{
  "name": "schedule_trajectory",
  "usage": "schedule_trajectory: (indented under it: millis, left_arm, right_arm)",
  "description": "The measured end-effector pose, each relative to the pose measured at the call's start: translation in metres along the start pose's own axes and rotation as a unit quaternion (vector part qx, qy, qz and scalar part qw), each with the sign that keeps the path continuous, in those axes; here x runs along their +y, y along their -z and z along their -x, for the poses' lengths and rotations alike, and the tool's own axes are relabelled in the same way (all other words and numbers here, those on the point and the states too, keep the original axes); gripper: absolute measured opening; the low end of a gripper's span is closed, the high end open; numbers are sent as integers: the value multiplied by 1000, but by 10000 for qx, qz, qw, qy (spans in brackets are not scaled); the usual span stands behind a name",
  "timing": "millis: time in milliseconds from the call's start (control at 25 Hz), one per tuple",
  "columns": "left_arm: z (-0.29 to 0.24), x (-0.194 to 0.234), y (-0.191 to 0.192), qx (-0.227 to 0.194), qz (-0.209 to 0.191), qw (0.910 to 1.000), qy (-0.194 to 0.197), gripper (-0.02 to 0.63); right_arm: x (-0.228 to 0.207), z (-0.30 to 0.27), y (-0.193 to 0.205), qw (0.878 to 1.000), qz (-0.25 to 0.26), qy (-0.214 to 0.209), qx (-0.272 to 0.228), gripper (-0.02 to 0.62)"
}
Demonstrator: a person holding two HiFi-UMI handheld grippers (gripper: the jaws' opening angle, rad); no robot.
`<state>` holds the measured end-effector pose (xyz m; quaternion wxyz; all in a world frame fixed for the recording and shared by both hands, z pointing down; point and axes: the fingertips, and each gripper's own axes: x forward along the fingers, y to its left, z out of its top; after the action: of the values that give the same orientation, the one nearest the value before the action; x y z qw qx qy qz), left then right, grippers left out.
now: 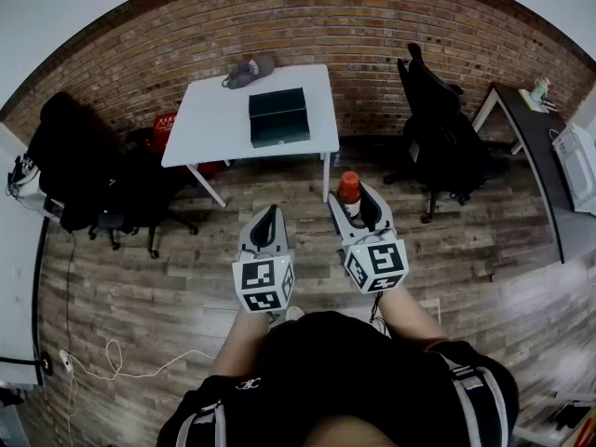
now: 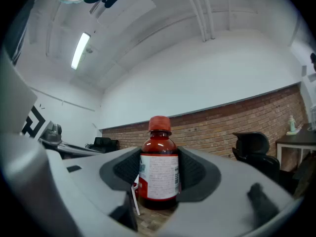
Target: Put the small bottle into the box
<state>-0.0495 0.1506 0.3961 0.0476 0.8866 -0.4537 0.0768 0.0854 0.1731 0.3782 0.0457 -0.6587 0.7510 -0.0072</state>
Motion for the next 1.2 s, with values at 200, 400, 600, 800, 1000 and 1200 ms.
schedule_trajectory:
  millis: [200,400,600,800,1000,1200]
  left_arm:
    - [12,-12,5,75,0,10000,35,6]
    - [16,-18,11,121,1,9999,49,6]
    - [17,-14,16,166,34,9998,54,6]
    - [18,0,19,179,91,9998,68,6]
    - [16,18,21,171,123,9997,159,6]
    - [6,40,19,109,141,9994,292,6]
  right_arm:
    - [-3,17,3,9999,-39,80,78,216]
    - [-2,22,9,9999,-60,63,145,216]
    - [4,20,7,9998,-196,-31,72,216]
    - [19,11,4,9996,-252,-148,-13,216]
    - [38,-3,1,9986,-401,-310,-150,216]
    - [43,-27,4,9993,-333,-36,-150,216]
